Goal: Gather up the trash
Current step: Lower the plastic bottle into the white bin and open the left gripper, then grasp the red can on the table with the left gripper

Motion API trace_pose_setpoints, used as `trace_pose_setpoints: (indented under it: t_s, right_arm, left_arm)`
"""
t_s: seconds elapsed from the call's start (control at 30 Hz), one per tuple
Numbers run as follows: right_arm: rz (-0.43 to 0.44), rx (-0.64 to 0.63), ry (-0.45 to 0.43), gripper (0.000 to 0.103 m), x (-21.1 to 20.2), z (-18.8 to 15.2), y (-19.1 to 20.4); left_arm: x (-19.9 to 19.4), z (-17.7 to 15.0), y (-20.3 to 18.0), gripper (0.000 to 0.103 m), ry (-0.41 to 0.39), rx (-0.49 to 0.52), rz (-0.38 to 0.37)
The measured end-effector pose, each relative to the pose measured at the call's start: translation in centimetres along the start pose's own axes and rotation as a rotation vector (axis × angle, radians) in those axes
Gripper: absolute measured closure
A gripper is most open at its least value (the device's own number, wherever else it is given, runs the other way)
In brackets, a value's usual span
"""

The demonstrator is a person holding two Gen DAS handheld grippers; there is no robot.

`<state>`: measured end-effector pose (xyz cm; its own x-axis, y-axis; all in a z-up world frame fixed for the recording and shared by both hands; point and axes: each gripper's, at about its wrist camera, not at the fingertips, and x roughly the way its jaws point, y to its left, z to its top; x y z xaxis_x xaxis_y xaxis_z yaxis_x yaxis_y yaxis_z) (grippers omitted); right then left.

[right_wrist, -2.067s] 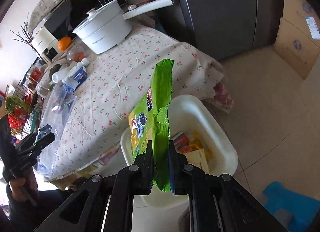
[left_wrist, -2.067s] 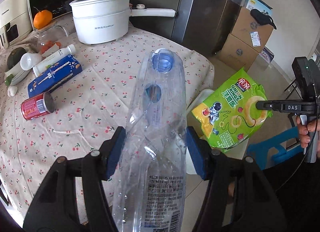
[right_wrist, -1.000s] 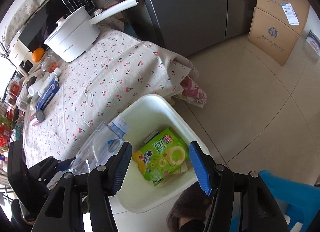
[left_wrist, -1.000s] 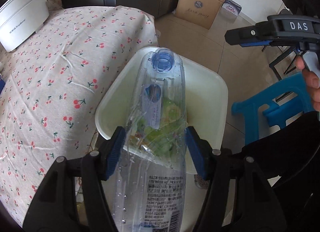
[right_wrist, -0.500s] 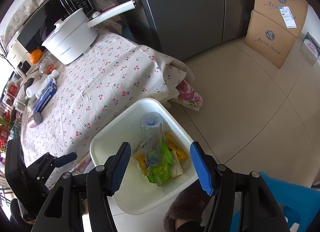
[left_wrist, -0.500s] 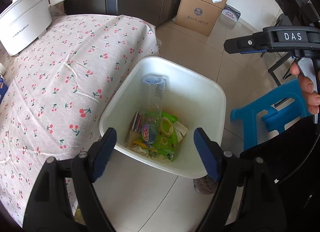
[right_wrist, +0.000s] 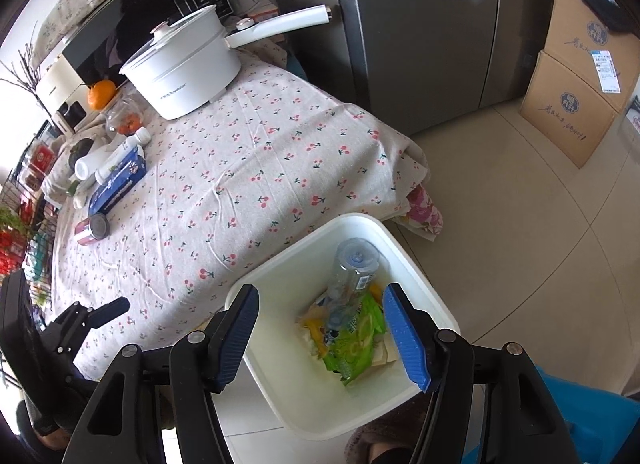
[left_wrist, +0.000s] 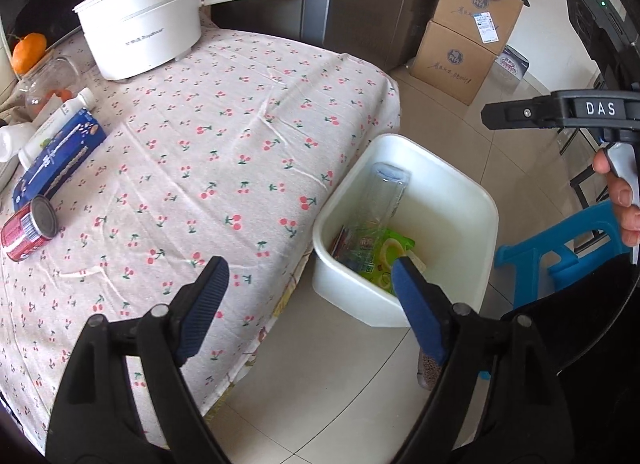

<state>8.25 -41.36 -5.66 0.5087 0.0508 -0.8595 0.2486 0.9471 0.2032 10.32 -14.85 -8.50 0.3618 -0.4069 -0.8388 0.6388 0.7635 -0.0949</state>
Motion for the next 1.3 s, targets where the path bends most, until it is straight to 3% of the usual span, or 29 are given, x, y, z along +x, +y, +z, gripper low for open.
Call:
trace_pose_setpoints:
  t_s: [0.3, 0.47, 0.53, 0.77, 1.0, 1.1, 1.2, 1.3]
  right_arm:
    - [0.01, -0.123, 0.033, 0.036, 2.1, 1.2, 6.9]
    - [0.008, -0.194, 0.051, 0.034, 3.5, 2.2, 10.2]
    - [0.006, -0.22, 0.065, 0.028, 4.4, 2.7, 11.5]
    - [0.014, -0.305, 0.14, 0.027, 8.1, 4.2, 15.8]
    - [0.025, -0.318, 0.176, 0.027, 10.1, 4.8, 16.9]
    - [0.016, -0.326, 0.186, 0.027, 10.6, 4.8, 16.8]
    - [0.0, -0.321, 0.187, 0.027, 10.9, 4.9, 16.6]
    - [-0.005, -0.297, 0.189, 0.027, 11.2, 4.9, 16.2]
  left_arm:
    - [-3.4, -0.8, 9.8, 0.013, 0.005, -0.143, 0.183]
    - [-4.4, -0.2, 15.8, 0.013, 0.027, -0.046, 0.3]
    - [-4.2, 0.1, 18.2, 0.013, 0.019, 0.01, 0.268]
    - [-0.6, 1.8, 23.4, 0.013, 0.096, 0.172, 0.266]
    - [3.8, 2.6, 23.8, 0.019, 0.278, 0.397, 0.276]
    - [4.3, 2.5, 24.0, 0.031, 0.281, 0.372, 0.281]
    - [4.2, 2.1, 24.8, 0.045, 0.275, 0.245, 0.234]
    - [3.9, 1.2, 24.5, 0.049, 0.274, 0.138, 0.225]
